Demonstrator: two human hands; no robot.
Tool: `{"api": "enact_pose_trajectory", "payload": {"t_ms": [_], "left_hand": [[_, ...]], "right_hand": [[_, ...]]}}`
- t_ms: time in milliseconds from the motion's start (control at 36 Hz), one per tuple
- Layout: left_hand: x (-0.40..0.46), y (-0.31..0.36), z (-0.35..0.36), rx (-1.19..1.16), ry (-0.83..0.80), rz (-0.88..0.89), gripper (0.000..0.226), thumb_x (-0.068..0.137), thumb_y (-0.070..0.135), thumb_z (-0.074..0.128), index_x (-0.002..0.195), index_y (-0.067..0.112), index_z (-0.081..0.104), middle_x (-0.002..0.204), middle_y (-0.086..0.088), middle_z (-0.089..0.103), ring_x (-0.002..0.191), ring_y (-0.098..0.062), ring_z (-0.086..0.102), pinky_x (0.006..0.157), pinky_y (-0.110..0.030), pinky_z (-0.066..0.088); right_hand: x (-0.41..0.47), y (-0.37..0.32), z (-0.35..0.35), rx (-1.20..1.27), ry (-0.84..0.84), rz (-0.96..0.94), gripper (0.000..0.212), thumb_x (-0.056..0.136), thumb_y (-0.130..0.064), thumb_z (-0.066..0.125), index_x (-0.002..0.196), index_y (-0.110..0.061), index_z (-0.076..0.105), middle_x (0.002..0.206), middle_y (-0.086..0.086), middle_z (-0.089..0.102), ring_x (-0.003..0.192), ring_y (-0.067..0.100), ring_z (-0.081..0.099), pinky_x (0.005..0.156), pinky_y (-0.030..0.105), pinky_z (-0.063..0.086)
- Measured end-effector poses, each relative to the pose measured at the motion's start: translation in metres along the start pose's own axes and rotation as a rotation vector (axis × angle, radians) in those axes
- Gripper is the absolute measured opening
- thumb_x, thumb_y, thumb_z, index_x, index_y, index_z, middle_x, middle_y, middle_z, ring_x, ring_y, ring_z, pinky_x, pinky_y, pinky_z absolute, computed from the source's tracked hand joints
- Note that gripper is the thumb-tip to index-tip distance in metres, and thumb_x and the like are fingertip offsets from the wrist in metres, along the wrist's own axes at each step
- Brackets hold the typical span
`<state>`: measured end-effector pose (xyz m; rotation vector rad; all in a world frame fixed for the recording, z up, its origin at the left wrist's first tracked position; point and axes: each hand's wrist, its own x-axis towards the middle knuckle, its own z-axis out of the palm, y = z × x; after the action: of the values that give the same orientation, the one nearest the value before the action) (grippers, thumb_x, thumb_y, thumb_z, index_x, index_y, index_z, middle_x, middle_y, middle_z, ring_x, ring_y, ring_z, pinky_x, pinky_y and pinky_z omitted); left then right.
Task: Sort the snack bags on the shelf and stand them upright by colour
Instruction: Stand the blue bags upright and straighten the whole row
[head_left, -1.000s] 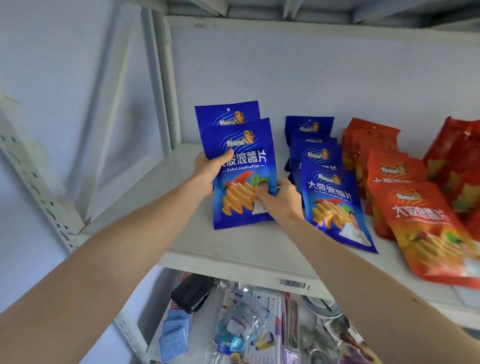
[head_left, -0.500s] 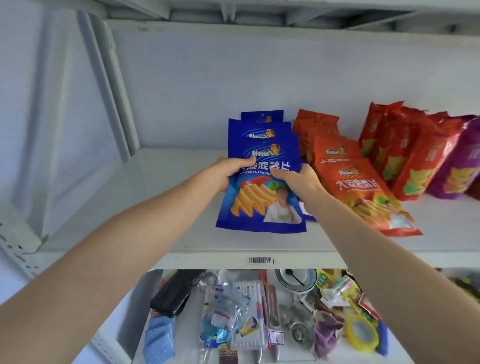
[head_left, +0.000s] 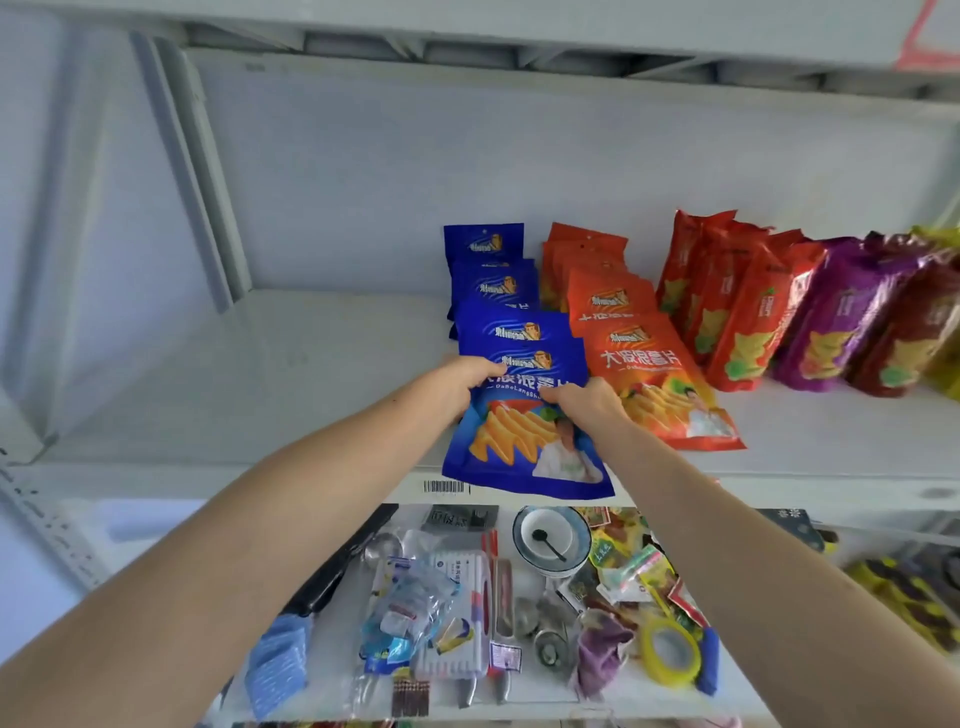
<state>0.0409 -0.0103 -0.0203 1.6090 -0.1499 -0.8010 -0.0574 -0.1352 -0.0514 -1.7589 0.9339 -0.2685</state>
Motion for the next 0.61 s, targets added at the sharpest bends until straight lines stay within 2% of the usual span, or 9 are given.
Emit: {"api": "enact_pose_trajectory", "payload": {"t_ms": [28,56,83,139,167,222,306,444,611], "left_hand": [[0.000,-0.001,0.001,-0.001,0.012,0.002,0.030,0.095,0.013,0.061,0.122,0.005,0.051,0.134,-0.019,0.057,0.067,-0.020,0.054,0.073,-0.037,0.050],[0.000,-0.001,0.002,-0.004,0.021,0.004,0.030,0.094,0.013,0.062,0.122,0.005,0.052,0.134,-0.019,0.058,0.067,-0.021,0.055,0.074,-0.038,0.050],[0.000,-0.001,0.003,0.003,0.040,0.012,0.036,0.093,0.013,0.064,0.125,0.003,0.052,0.133,-0.019,0.058,0.070,-0.022,0.057,0.075,-0.039,0.050],[0.003,-0.001,0.003,0.017,0.069,0.025,0.045,0.091,0.013,0.067,0.131,0.001,0.050,0.132,-0.018,0.059,0.087,-0.027,0.063,0.078,-0.039,0.050],[0.004,-0.001,0.003,0.019,0.080,0.028,0.047,0.090,0.013,0.068,0.132,0.001,0.050,0.132,-0.017,0.059,0.099,-0.030,0.063,0.080,-0.039,0.049],[0.006,0.001,0.002,0.021,0.113,0.030,0.047,0.089,0.014,0.070,0.130,0.001,0.051,0.130,-0.016,0.061,0.114,-0.032,0.062,0.083,-0.039,0.049],[0.014,0.006,-0.002,0.042,0.175,0.030,0.051,0.082,0.017,0.077,0.125,0.003,0.054,0.124,-0.015,0.064,0.109,-0.031,0.065,0.079,-0.039,0.052],[0.044,0.017,-0.010,0.061,0.203,0.018,0.055,0.077,0.021,0.082,0.123,0.005,0.056,0.121,-0.015,0.066,0.103,-0.031,0.067,0.080,-0.041,0.055],[0.075,0.031,-0.015,0.057,0.191,0.016,0.053,0.081,0.022,0.079,0.124,0.005,0.054,0.121,-0.013,0.065,0.107,-0.030,0.065,0.077,-0.039,0.053]], "right_hand": [[0.023,0.011,0.003,-0.036,0.026,0.008,0.093,0.039,-0.063,0.070,0.113,-0.011,0.055,0.096,0.013,0.069,0.086,0.029,0.067,0.078,0.040,0.057],[0.037,0.017,0.005,-0.038,0.042,0.014,0.099,0.032,-0.067,0.066,0.114,-0.014,0.055,0.102,0.011,0.068,0.095,0.030,0.065,0.084,0.043,0.055],[0.034,0.014,0.006,-0.016,0.038,0.019,0.095,0.036,-0.065,0.069,0.114,-0.014,0.054,0.099,0.009,0.068,0.094,0.028,0.066,0.084,0.042,0.055],[-0.004,-0.006,0.003,0.012,0.004,0.023,0.064,0.067,-0.050,0.075,0.109,-0.009,0.052,0.075,0.006,0.066,0.072,0.020,0.064,0.076,0.034,0.053],[-0.016,-0.014,0.002,0.016,-0.004,0.033,0.049,0.080,-0.041,0.072,0.108,-0.006,0.051,0.066,0.005,0.063,0.062,0.017,0.061,0.071,0.032,0.052],[-0.014,-0.021,0.001,0.012,-0.016,0.039,0.040,0.089,-0.033,0.068,0.111,-0.004,0.051,0.062,0.004,0.061,0.054,0.014,0.057,0.062,0.030,0.049],[0.001,-0.027,0.005,0.022,-0.039,0.035,0.039,0.090,-0.032,0.068,0.113,-0.006,0.051,0.070,0.003,0.062,0.056,0.012,0.058,0.058,0.025,0.048],[0.026,-0.037,0.014,0.031,-0.027,0.048,0.032,0.089,-0.033,0.069,0.100,-0.010,0.050,0.072,0.002,0.061,0.060,0.014,0.060,0.081,0.033,0.055],[0.058,-0.051,0.022,0.025,-0.013,0.048,0.030,0.090,-0.030,0.069,0.080,-0.013,0.046,0.068,0.002,0.060,0.057,0.014,0.058,0.076,0.031,0.054]]}}
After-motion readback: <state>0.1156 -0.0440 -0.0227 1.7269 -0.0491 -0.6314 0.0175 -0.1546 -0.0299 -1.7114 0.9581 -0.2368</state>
